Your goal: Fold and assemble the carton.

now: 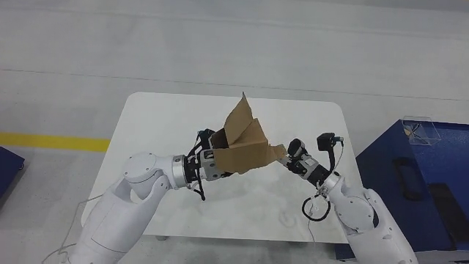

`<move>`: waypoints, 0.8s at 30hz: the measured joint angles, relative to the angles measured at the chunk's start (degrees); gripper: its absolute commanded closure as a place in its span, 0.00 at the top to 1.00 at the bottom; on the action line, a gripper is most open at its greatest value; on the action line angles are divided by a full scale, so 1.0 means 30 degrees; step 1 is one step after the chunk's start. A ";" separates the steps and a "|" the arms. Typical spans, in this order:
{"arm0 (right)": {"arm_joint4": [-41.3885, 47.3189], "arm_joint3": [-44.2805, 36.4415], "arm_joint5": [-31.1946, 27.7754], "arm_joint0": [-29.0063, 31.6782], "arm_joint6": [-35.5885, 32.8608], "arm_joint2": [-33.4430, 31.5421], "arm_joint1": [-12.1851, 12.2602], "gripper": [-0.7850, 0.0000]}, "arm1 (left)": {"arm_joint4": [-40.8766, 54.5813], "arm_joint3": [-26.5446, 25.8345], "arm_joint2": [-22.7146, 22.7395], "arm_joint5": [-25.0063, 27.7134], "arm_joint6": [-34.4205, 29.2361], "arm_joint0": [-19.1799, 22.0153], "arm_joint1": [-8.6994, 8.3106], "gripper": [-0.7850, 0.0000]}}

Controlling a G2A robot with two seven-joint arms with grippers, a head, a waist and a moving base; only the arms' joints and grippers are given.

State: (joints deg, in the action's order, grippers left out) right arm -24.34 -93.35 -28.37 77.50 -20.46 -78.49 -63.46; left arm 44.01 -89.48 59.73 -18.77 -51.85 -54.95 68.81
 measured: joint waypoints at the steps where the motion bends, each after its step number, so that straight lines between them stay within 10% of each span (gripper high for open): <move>1: 0.0766 -0.0127 -0.0365 0.0062 -0.0538 0.0171 -0.0002 1.00 | -0.0012 0.0122 -0.0102 -0.0052 0.0008 0.0107 0.0028 0.00; 24: 0.6102 -0.1151 -0.1669 -0.0215 -0.2120 -0.0798 0.0164 1.00 | -0.1079 0.0660 -0.1037 -0.0171 -0.0569 0.0691 0.0159 0.00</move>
State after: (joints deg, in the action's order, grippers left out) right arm -6.03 -96.80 -33.37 76.85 -26.82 -80.88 -62.97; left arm 40.77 -87.50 56.61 -19.28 -53.56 -52.87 69.29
